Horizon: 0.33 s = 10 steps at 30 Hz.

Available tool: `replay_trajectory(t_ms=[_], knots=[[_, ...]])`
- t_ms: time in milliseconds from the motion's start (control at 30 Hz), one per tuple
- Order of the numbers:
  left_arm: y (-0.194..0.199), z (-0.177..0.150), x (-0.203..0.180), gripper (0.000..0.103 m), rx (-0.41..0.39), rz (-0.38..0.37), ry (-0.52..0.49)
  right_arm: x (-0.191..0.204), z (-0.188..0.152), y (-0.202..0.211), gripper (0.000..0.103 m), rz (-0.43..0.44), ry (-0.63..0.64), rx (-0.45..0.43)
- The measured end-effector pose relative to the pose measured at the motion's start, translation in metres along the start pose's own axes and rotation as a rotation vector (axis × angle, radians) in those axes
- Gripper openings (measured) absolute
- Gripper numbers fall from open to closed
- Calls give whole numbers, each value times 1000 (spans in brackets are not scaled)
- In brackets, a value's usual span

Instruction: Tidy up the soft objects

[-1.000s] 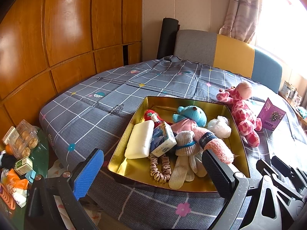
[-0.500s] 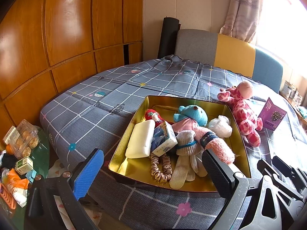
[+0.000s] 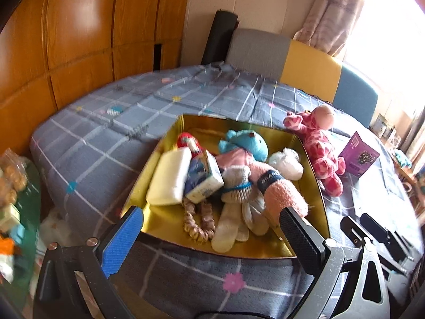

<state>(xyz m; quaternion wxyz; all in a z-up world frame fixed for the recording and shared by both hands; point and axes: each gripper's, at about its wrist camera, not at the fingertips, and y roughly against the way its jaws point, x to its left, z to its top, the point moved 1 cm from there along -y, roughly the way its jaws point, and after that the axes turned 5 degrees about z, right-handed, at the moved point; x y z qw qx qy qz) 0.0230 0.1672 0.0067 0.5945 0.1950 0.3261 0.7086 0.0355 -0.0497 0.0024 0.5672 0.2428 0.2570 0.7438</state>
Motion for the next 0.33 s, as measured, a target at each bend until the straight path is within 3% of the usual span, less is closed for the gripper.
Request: replay_trajectory(t_ms=[233,333], knots=[[7,4,-8,99,-67,67,-45,-11,3,0,46,-16,-9,-6],[9,8,-9,103,-79,88,-51,-35,7,4,46,-55,-53,-20]])
